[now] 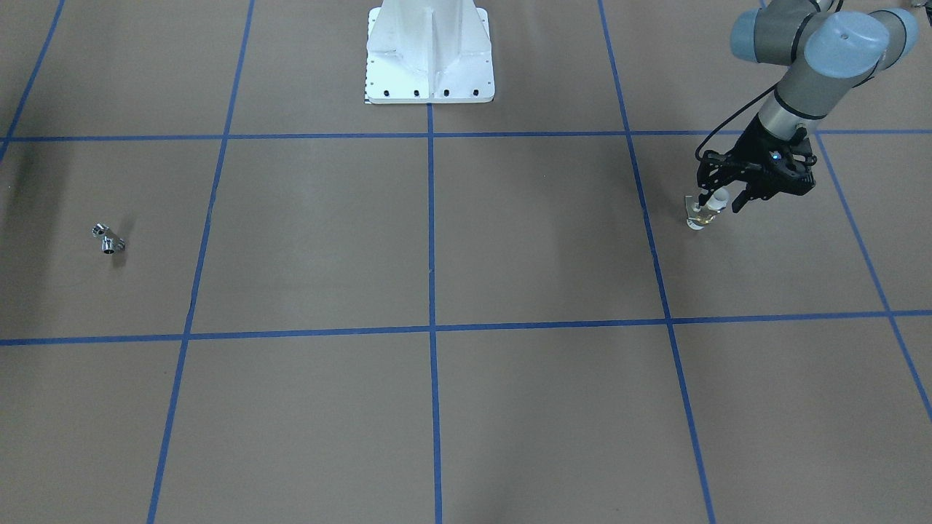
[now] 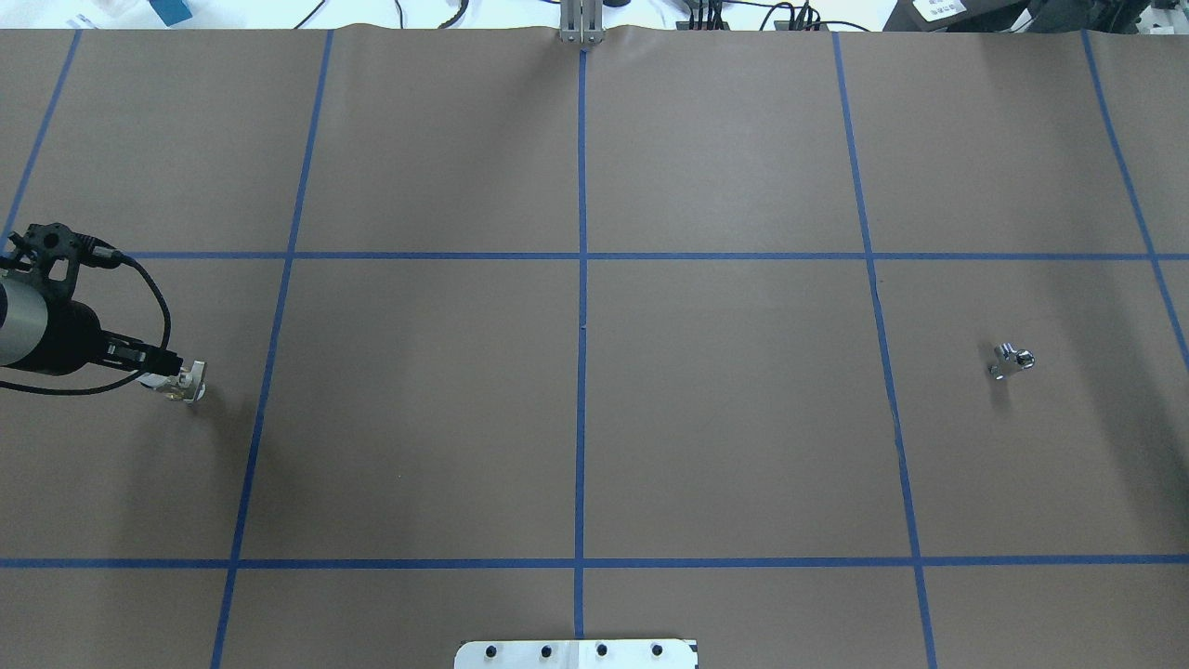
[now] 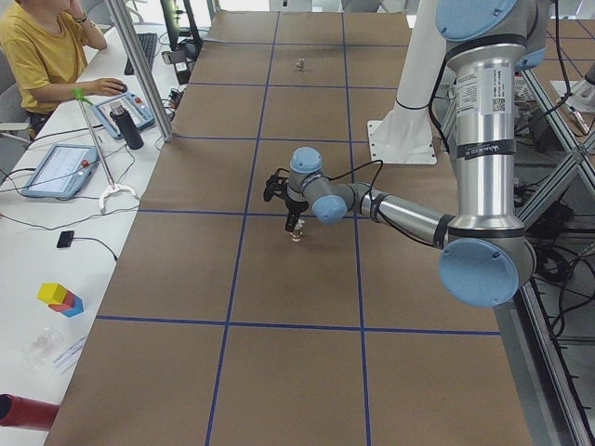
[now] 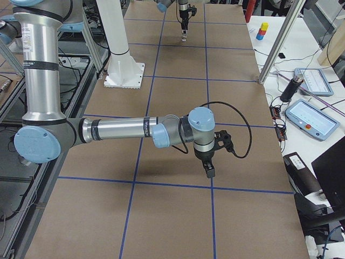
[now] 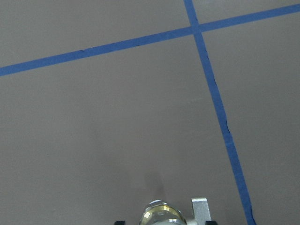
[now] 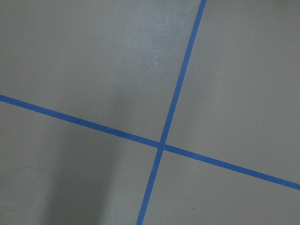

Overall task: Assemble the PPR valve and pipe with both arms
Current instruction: 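Lower the left gripper onto the white PPR valve and grasp it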

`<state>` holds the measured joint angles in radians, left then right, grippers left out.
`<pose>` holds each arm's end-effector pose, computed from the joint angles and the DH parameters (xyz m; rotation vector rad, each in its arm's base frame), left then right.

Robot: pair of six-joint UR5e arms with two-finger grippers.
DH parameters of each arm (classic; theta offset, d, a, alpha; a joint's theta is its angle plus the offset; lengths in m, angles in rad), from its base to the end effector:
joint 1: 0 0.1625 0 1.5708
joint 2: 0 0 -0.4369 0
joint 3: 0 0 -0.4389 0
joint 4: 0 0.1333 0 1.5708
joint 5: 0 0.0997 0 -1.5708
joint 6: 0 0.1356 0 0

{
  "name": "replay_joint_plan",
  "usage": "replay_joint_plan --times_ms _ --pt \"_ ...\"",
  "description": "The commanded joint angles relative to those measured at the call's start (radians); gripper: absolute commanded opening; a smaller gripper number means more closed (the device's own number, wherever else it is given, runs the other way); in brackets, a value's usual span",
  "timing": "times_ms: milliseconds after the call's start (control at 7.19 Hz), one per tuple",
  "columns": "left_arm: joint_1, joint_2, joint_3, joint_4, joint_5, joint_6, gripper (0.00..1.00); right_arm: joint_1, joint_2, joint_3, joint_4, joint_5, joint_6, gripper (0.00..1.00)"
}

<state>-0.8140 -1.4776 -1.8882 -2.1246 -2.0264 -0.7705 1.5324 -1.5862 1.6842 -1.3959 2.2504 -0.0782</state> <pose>0.3198 -0.4459 0.5167 0.2531 0.8405 0.1644 0.0268 -0.5559 0.6311 0.2761 -0.6709 -0.2042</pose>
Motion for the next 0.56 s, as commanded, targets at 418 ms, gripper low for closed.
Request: replay_joint_plan --times_ms 418 --pt "0.004 0.003 -0.005 0.000 0.000 0.002 0.25 0.000 0.000 0.000 0.000 0.000 0.000 0.99"
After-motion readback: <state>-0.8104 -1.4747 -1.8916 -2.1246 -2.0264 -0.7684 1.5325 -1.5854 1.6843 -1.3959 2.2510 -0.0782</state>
